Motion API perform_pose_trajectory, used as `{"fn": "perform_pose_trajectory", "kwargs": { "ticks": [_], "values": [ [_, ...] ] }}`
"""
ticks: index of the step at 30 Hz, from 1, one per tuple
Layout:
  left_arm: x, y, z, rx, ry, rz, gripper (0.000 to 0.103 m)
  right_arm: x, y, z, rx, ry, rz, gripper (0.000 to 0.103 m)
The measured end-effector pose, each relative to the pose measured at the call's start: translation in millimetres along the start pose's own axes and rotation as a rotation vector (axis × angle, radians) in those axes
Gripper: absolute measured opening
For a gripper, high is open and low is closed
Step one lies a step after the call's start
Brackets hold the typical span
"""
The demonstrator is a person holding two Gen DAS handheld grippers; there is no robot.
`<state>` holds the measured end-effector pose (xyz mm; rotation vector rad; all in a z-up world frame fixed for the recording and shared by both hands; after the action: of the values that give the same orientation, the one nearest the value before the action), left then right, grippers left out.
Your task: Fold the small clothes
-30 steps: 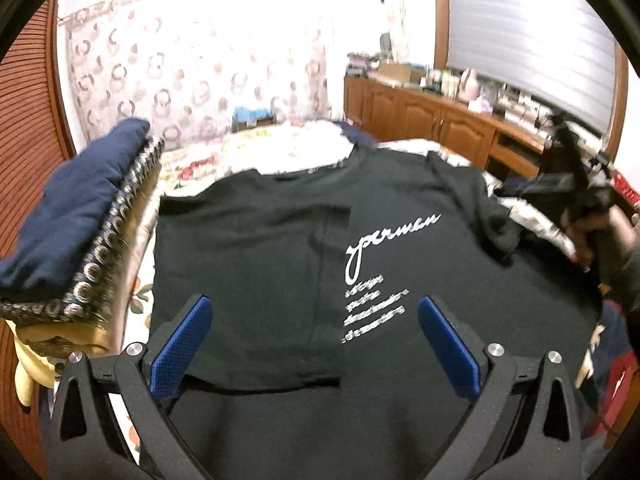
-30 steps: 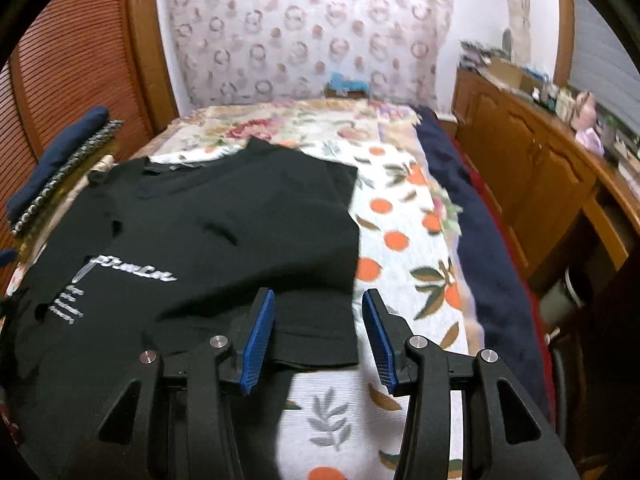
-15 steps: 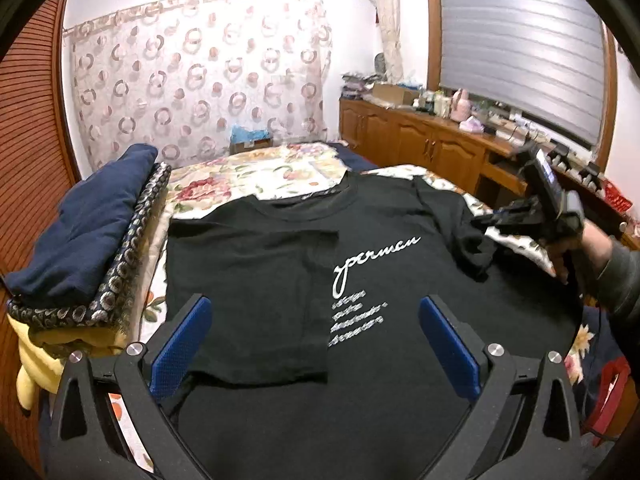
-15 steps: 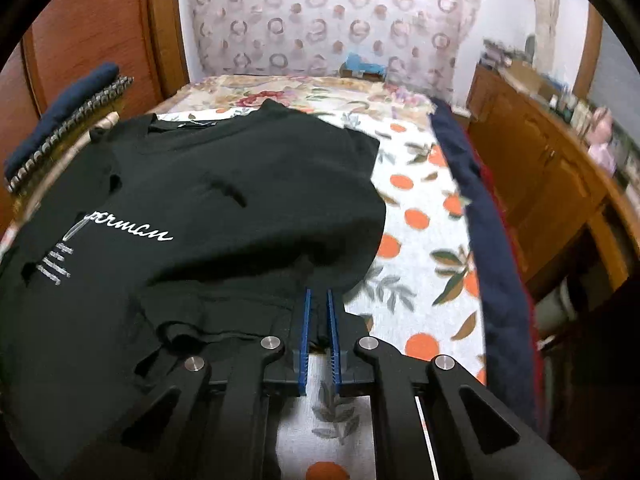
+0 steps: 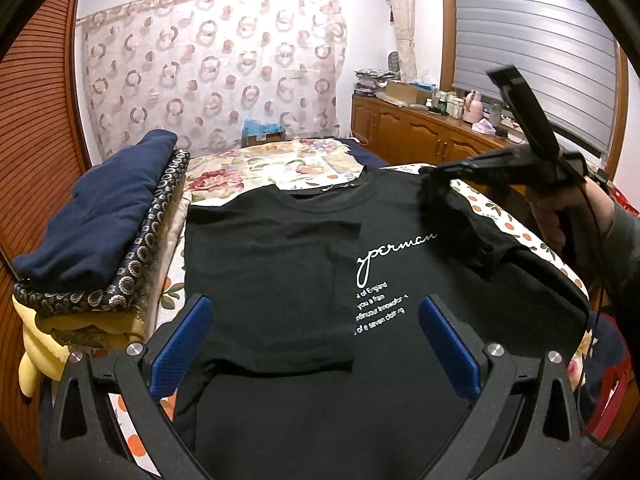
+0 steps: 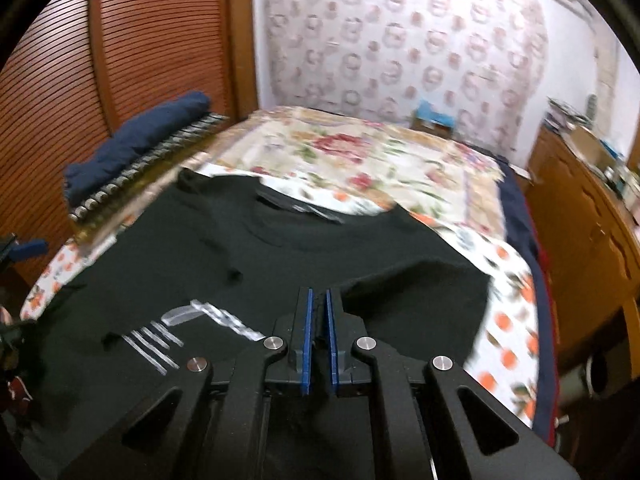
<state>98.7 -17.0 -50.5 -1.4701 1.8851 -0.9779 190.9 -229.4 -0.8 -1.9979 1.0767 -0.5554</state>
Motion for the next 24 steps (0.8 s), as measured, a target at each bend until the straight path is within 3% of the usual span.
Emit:
{"fn": "perform_pose_trajectory", "kwargs": {
  "ticks": [4,5,6,8,17,24],
  "values": [
    [-5,1,1,-0.005,0.0,-0.009,0.103,-15,-17,17,0.0,-0.069,-0.049,0.007],
    [-6,1,1,-0.006,0.003,-0.013,0.103,-18,-18,21,-0.003,-0.055,-0.078,0.015],
    [-8,2,0,-0.007,0.004,-0.015,0.103,-21,-20,23,-0.007,-0.039,-0.095,0.031],
    [-10,2,-1,-0.004,0.002,-0.021,0.103,-20,-21,26,-0.005,-0.041,-0.089,0.044],
    [-29,-5,14,-0.014,-0.012,-0.046,0.103,10,11,20,-0.024,0.083,-0.028,0.065],
    [-49,-19,37,-0.038,-0.006,-0.069,0.103,59,35,47,-0.091,0.157,0.103,0.066]
  ]
}}
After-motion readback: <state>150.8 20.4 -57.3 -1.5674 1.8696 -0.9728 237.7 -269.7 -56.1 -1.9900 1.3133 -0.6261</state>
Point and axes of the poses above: each gripper's, at about its wrist camera, not at the fingertips, and z roughly the way its jaws point, x to its right, y to its underside, the point moved 3 cm from there along z, roughly the way its jaws point, and after that the axes turned 1 degree about -y, right-handed, at the moved point
